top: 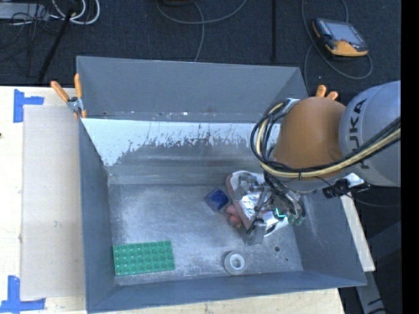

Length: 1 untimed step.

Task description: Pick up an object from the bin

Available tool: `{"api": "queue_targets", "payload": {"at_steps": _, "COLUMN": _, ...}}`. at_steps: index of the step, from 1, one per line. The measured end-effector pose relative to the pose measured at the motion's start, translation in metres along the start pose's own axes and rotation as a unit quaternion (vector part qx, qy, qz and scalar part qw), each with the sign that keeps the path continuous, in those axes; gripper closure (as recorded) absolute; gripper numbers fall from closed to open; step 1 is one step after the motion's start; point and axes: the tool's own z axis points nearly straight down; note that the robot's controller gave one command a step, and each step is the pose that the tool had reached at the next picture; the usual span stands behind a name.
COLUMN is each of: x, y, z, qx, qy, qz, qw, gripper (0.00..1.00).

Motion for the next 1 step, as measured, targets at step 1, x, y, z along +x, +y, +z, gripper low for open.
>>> {"api": "queue_targets", "payload": {"at_steps": 1, "x": -0.0275, "y": -0.1056, "z": 0.0046, "qx": 0.002, "qy": -0.0054, "qz": -0.07, "qw": 0.9975, "gripper": 0.0}}
